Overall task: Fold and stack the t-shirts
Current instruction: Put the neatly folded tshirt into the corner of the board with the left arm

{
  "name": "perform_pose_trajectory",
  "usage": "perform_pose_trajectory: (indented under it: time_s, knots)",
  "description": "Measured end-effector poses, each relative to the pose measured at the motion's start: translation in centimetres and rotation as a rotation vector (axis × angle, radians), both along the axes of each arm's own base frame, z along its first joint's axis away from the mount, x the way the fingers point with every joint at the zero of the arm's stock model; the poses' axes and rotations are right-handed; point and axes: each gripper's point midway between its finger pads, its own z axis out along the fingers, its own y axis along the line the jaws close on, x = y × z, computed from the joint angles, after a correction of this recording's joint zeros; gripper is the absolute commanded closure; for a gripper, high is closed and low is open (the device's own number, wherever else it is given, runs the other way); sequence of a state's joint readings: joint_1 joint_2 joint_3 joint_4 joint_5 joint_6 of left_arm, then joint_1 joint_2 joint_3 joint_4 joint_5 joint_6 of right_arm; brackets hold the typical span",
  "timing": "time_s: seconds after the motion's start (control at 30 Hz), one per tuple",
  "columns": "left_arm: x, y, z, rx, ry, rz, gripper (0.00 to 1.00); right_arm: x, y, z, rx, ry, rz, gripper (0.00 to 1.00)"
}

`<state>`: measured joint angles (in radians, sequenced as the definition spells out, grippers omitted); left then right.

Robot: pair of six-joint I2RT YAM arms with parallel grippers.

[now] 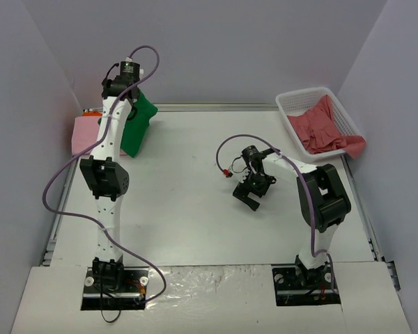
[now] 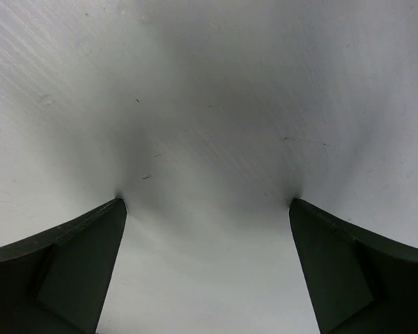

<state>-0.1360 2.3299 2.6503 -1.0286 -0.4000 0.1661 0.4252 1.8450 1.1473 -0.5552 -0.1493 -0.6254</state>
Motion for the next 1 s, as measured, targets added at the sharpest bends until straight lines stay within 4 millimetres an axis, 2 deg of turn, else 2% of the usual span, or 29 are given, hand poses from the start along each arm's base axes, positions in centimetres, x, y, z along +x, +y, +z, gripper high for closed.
perform_pose_trajectory:
  time_s: [0.53, 0.67, 0.77, 0.8, 0.83, 0.9, 0.93, 1.0]
  knots:
    - [0.0, 5.3, 0.0, -0.038, -0.020, 0.089, 0.98, 0.0, -0.1, -0.1, -0.009, 0.007, 0.000, 0.00]
    - [0.2, 7.5, -0.1, -0.041, -0.036, 0.124, 0.98, 0.0, -0.1, -0.1, -0.013, 0.009, -0.001, 0.00]
    - [0.3, 10.4, -0.6, -0.022, -0.040, 0.163, 0.95, 0.1, -0.1, -0.1, -0.015, 0.011, -0.003, 0.00]
    - [0.2, 11.6, -0.8, -0.007, -0.040, 0.182, 0.65, 0.0, -0.1, -0.1, -0.016, 0.012, -0.004, 0.00]
    - [0.1, 13.3, -1.0, 0.025, -0.036, 0.203, 0.49, 0.0, -0.1, -0.1, -0.016, 0.012, -0.004, 0.00]
    - [0.1, 16.7, -0.9, 0.093, -0.044, 0.258, 0.28, 0.0, -0.1, -0.1, -0.015, 0.013, -0.005, 0.00]
    - [0.2, 18.2, -0.7, 0.133, -0.056, 0.283, 0.14, 0.0, -0.1, -0.1, -0.015, 0.013, -0.005, 0.00]
    - [0.3, 21.4, -0.1, 0.223, -0.079, 0.343, 0.06, 0.0, -0.2, -0.1, -0.014, 0.014, -0.006, 0.00]
